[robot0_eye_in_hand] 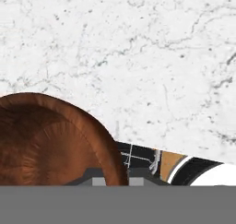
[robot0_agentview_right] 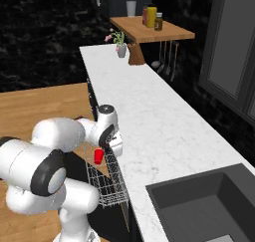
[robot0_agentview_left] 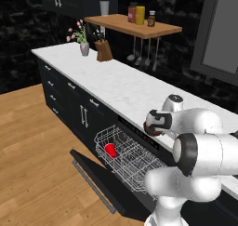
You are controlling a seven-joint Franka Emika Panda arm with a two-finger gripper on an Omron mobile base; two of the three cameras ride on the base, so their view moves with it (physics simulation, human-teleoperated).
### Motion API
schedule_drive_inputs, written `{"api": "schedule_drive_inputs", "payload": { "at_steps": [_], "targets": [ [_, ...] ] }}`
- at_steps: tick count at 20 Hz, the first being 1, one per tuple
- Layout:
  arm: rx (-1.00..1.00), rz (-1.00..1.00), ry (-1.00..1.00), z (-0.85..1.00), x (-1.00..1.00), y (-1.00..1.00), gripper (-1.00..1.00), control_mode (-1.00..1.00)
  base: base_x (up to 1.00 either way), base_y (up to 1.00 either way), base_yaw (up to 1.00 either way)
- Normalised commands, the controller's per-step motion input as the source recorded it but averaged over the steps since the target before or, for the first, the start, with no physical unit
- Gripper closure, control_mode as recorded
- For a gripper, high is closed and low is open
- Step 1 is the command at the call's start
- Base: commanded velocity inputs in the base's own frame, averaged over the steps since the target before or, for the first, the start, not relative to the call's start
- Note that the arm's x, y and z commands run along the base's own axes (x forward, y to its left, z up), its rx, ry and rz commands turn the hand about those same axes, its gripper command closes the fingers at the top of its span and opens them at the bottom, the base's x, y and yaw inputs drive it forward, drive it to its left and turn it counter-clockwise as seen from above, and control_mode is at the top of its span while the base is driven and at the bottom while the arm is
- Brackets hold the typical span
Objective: Pick up the cup and bowl from the counter, place them in the dishwasher, and close the dishwasher door.
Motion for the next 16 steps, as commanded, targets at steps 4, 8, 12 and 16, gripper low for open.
{"api": "schedule_drive_inputs", "payload": {
  "at_steps": [4, 8, 12, 16],
  "targets": [
    [-0.03, 0.00, -0.01, 0.33, -0.77, 0.78, 1.00, -1.00, 0.00, 0.00, 0.00],
    [-0.07, 0.00, 0.00, 0.07, -0.53, 0.86, 1.00, -1.00, 0.00, 0.00, 0.00],
    [-0.07, 0.00, 0.02, -0.03, -0.10, 0.64, 1.00, -1.00, 0.00, 0.00, 0.00],
    [-0.08, -0.03, 0.07, -0.23, 0.00, 0.46, 1.00, -1.00, 0.00, 0.00, 0.00]
  ]
}}
